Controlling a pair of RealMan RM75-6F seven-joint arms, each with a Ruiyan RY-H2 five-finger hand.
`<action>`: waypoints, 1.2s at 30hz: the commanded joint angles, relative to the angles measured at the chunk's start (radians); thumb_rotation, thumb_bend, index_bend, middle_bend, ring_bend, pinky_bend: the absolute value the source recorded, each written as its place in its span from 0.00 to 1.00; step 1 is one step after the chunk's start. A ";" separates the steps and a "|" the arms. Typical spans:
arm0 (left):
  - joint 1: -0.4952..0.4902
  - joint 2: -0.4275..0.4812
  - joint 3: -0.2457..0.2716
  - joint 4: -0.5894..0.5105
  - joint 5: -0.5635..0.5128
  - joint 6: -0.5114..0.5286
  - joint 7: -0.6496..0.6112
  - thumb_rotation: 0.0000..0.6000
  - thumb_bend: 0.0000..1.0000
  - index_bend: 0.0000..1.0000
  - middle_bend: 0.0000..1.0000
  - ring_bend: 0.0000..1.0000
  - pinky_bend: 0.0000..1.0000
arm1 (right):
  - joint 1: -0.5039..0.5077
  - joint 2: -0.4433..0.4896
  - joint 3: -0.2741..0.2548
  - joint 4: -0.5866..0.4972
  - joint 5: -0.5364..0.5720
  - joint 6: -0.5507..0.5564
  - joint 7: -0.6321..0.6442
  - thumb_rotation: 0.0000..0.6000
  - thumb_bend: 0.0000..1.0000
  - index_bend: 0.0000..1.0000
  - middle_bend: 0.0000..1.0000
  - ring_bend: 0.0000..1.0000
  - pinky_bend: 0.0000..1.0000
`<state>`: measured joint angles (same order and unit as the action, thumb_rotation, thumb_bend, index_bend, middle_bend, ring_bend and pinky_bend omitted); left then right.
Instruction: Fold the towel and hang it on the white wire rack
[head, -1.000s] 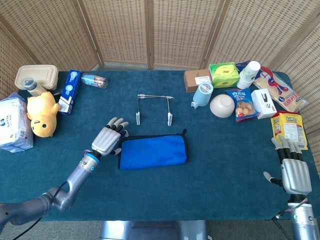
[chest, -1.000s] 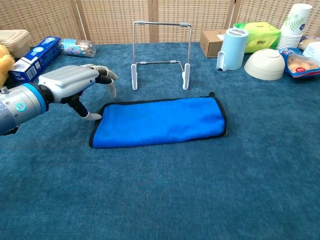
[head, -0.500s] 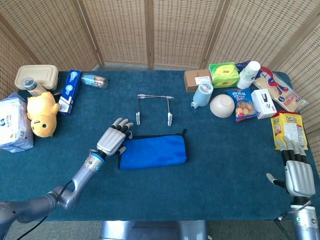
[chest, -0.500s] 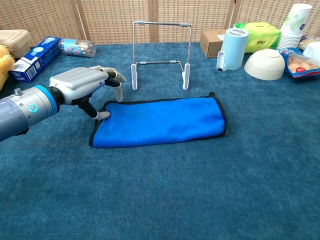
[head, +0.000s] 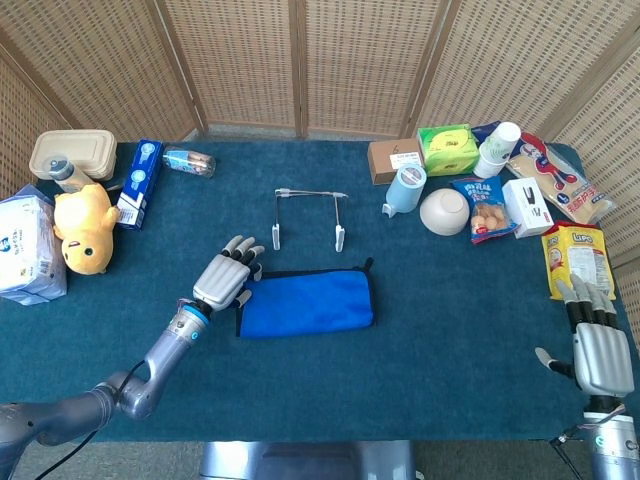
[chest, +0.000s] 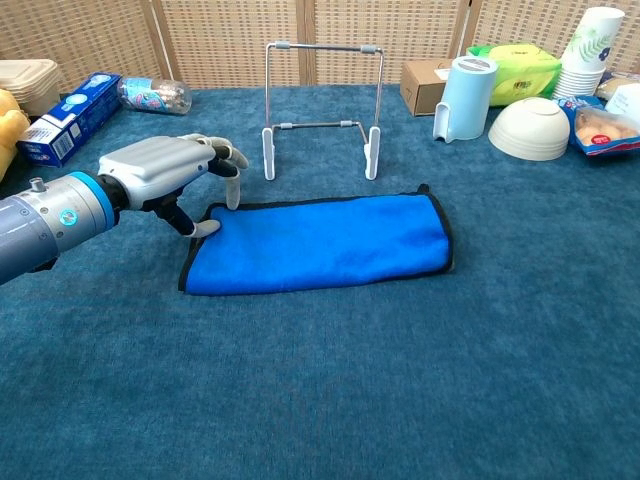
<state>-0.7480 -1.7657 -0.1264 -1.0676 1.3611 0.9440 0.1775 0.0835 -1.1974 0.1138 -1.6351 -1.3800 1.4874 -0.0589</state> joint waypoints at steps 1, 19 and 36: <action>-0.001 -0.002 0.000 0.003 0.000 0.001 0.000 1.00 0.49 0.47 0.18 0.00 0.00 | -0.002 0.001 0.001 -0.001 0.000 0.002 0.000 1.00 0.12 0.00 0.02 0.00 0.00; -0.009 0.006 -0.007 0.010 0.003 0.011 -0.001 1.00 0.50 0.58 0.20 0.00 0.00 | -0.013 0.003 0.007 0.001 -0.002 0.010 0.012 1.00 0.11 0.00 0.02 0.00 0.00; -0.034 -0.018 -0.016 0.052 -0.029 -0.032 0.026 1.00 0.49 0.51 0.17 0.00 0.00 | -0.026 0.005 0.008 0.002 0.002 0.017 0.018 1.00 0.11 0.00 0.02 0.00 0.00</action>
<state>-0.7813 -1.7828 -0.1420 -1.0163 1.3350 0.9144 0.2020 0.0585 -1.1923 0.1215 -1.6329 -1.3782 1.5034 -0.0415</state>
